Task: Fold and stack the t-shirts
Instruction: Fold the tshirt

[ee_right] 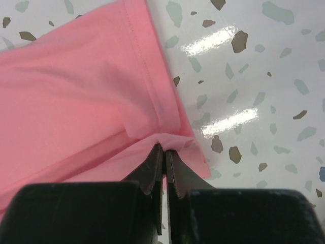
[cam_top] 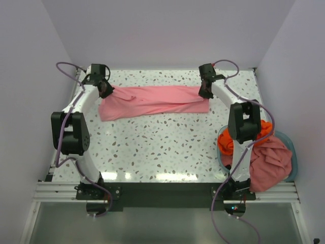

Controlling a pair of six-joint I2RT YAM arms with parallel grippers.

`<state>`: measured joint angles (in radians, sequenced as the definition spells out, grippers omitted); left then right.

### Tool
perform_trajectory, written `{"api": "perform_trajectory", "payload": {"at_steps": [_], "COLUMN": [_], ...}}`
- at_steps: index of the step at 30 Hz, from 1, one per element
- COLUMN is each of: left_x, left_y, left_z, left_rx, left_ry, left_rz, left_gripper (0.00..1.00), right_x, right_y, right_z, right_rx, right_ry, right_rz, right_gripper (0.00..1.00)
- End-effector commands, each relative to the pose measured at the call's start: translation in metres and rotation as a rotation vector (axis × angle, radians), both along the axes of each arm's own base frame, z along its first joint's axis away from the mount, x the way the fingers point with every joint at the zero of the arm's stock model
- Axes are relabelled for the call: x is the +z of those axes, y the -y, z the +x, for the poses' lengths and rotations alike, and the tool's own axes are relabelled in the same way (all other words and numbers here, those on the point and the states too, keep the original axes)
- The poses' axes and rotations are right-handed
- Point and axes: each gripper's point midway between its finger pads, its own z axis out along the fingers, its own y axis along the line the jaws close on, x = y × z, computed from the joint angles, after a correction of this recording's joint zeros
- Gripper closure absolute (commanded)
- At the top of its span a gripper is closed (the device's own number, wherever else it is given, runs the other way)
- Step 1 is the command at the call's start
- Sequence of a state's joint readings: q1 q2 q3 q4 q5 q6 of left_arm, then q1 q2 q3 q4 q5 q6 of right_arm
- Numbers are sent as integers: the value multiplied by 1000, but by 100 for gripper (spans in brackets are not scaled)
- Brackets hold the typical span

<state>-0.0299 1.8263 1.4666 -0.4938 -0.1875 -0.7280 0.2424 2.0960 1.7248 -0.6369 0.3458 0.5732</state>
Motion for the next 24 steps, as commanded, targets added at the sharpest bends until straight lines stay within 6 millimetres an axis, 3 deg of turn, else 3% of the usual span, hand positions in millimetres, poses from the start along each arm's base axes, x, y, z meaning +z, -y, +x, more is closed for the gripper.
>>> {"api": "perform_trajectory", "payload": {"at_steps": [1, 5, 8, 10, 11, 12, 13, 14, 17, 21, 23, 24], "left_x": [15, 4, -5, -10, -11, -7, -7, -2, 24, 24, 18, 7], "left_y": [-13, -15, -14, -15, -16, -20, -23, -23, -20, -10, -1, 4], "left_z": [25, 35, 50, 61, 65, 77, 78, 82, 86, 66, 55, 40], "left_rx": [7, 11, 7, 10, 14, 30, 37, 35, 19, -14, -34, -46], "left_ry": [70, 59, 57, 36, 29, 40, 32, 42, 95, 99, 85, 52], "left_rz": [37, 39, 35, 32, 36, 46, 53, 53, 41, 11, 0, -7], "left_gripper": [100, 100, 100, 100, 96, 65, 43, 1, 0, 0, 0, 0], "right_x": [6, 3, -2, -11, -4, -2, 2, 11, 34, 47, 36, 41], "right_y": [3, 2, 2, 3, 3, 4, 4, 4, 2, -19, -44, -52], "right_z": [9, 19, 29, 32, 39, 42, 46, 52, 53, 35, 19, 13], "right_rx": [4, 10, 11, 6, 11, 15, 19, 33, 64, 174, 265, 297], "right_ry": [9, 7, -5, -27, -9, 2, 15, 39, 80, 119, 98, 107], "right_rz": [-6, -6, -6, -13, -15, -21, -29, -34, -38, 25, 53, 53], "right_gripper": [100, 99, 93, 67, 55, 43, 42, 40, 26, 1, 1, 1]}}
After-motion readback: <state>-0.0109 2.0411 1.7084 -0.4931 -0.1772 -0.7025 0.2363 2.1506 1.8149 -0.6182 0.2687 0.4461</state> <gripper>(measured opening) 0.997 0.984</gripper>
